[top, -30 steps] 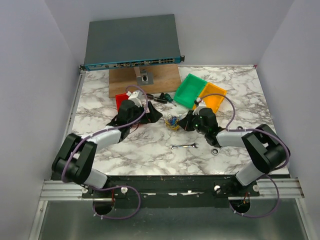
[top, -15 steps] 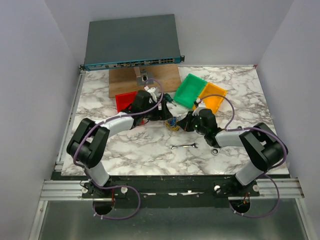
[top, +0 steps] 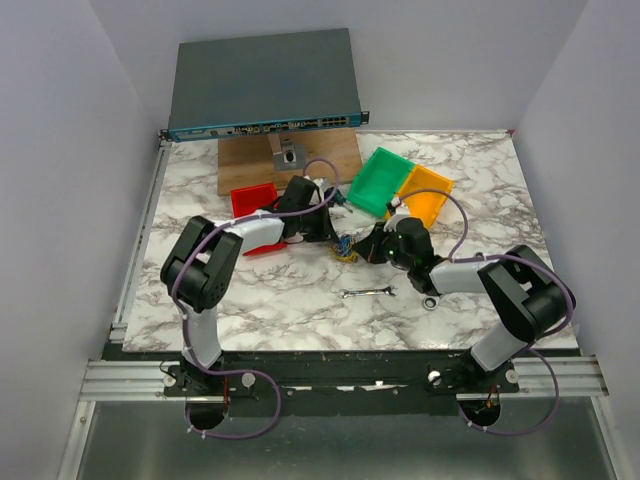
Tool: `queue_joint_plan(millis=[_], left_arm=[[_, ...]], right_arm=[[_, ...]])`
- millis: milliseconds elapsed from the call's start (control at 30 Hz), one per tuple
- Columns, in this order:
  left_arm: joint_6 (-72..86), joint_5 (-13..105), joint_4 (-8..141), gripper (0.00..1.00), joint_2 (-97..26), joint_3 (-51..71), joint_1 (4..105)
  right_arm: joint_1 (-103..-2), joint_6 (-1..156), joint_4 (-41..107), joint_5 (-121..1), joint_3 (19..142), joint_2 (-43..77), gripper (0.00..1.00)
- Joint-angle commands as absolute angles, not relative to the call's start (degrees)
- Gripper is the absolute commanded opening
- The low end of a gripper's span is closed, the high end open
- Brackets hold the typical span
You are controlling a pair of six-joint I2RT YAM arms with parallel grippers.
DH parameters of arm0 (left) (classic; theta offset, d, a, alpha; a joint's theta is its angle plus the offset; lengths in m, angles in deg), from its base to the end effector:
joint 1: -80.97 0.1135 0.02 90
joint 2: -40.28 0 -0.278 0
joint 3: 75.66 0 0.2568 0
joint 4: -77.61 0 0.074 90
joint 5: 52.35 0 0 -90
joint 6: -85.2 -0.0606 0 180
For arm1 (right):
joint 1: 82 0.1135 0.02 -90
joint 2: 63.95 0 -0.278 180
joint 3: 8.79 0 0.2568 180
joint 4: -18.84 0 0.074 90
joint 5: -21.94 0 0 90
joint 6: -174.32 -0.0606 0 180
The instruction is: Untangle the cables
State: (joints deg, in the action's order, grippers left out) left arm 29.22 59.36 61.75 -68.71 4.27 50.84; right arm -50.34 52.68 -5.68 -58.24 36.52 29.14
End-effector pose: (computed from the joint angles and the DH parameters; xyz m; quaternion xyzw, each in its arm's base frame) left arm 0.3582 -0.2338 0.1596 0.0414 0.9090 -0.3473 0.2266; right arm 0.2758 0.1822 0.1481 -0.0472 0.8321 0.3484 0.4290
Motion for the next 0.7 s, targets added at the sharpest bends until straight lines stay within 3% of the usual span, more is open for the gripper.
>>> queue_joint_plan(millis=[0,467,667], left_arm=[[28.3,58.2,61.9,0.00,-63.1,0.5,50.4],[29.1,38.6,72.9,0.00,-42.7,-16.8,51.0],[29.3,31.5,76.3,0.00,-35.1,-22.8,51.1]], right_arm=[[-49.8,50.3,-5.8,-63.2,37.7,28.5,0.01],[-49.9,41.3,10.6,-97.8,36.0,18.6,0.01],[-49.9,38.1,13.5,-105.1,35.2,16.1,0.01]])
